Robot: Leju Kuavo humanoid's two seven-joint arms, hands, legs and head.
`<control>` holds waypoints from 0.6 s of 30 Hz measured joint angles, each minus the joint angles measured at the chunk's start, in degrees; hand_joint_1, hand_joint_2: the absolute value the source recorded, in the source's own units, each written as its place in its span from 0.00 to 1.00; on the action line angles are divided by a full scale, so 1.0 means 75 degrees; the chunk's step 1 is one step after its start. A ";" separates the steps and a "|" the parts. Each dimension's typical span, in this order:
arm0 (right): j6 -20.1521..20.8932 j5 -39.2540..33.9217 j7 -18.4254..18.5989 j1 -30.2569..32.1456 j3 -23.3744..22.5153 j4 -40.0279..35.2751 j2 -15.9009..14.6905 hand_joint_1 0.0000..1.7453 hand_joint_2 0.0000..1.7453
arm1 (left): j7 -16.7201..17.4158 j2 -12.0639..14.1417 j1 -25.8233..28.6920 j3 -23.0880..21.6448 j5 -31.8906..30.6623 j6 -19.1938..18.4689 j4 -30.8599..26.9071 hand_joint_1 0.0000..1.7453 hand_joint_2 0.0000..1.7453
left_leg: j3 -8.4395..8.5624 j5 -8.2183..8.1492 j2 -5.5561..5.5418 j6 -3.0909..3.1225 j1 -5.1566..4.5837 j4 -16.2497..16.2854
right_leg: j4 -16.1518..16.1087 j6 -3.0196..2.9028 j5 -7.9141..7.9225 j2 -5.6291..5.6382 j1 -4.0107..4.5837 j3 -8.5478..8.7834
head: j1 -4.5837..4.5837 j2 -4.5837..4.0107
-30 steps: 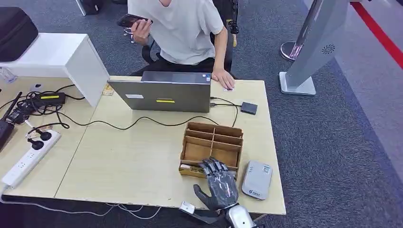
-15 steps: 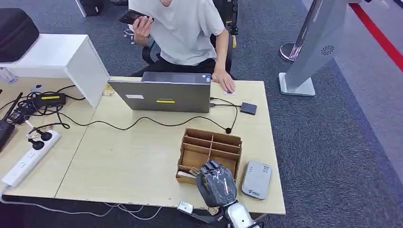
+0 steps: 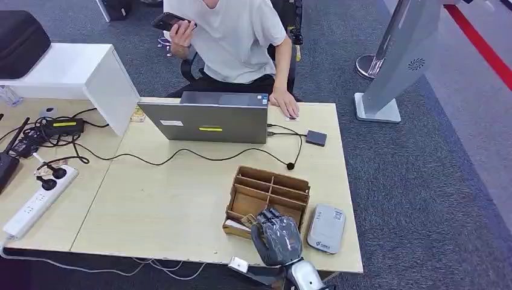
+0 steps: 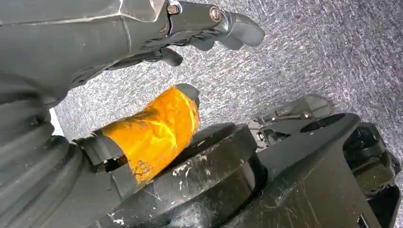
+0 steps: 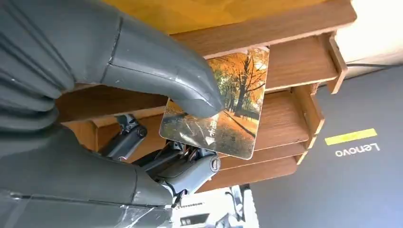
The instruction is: Pass the card to the sensor for recognition and then transmit it.
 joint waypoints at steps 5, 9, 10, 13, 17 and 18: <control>-0.0006 -0.0406 0.0085 -0.0054 -0.0158 -0.0067 0.0067 1.00 1.00 | 0.0003 0.0012 0.0002 0.0064 -0.0029 0.0003 0.0000 0.00 1.00 | -0.0005 0.0001 -0.0004 0.0001 0.0000 0.0000 | 0.0000 0.0001 0.0001 -0.0008 0.0000 0.0002 | 0.0000 0.0000; 0.0009 -0.0912 0.0628 -0.0375 -0.0522 -0.0675 0.0111 1.00 1.00 | 0.0012 0.0085 0.0020 0.0067 -0.0157 -0.0268 0.0000 0.00 1.00 | -0.0020 0.0017 0.0001 0.0012 -0.0001 0.0001 | 0.0002 0.0007 0.0018 -0.0003 -0.0001 -0.0013 | -0.0003 0.0000; 0.0059 -0.1050 0.0843 -0.0565 -0.0572 -0.0866 0.0090 1.00 1.00 | 0.0012 0.0099 0.0020 0.0067 -0.0181 -0.0341 0.0000 0.00 1.00 | -0.0023 0.0023 0.0004 0.0010 -0.0001 0.0002 | 0.0001 0.0001 0.0027 -0.0001 -0.0002 -0.0018 | -0.0003 0.0000; 0.0522 -0.1645 0.1315 -0.1394 -0.0747 -0.1499 -0.0132 1.00 1.00 | 0.0012 0.0146 0.0025 0.0067 -0.0233 -0.0519 0.0000 0.00 1.00 | -0.0027 0.0030 0.0005 0.0009 -0.0002 0.0009 | 0.0002 -0.0001 0.0038 0.0000 -0.0003 -0.0024 | -0.0003 0.0000; 0.0944 -0.2075 0.1548 -0.2439 -0.1069 -0.2028 -0.0463 1.00 1.00 | 0.0012 0.0178 0.0041 0.0067 -0.0289 -0.0650 0.0000 0.00 1.00 | -0.0027 0.0040 0.0004 0.0009 -0.0002 0.0014 | 0.0001 0.0006 0.0044 0.0000 -0.0003 -0.0023 | 0.0000 0.0000; 0.0967 -0.2093 0.1548 -0.2578 -0.1111 -0.2104 -0.0498 1.00 1.00 | 0.0012 0.0186 0.0041 0.0067 -0.0294 -0.0650 0.0000 0.00 1.00 | -0.0027 0.0040 0.0003 0.0009 -0.0002 0.0015 | 0.0001 0.0006 0.0044 0.0000 -0.0003 -0.0023 | -0.0003 0.0000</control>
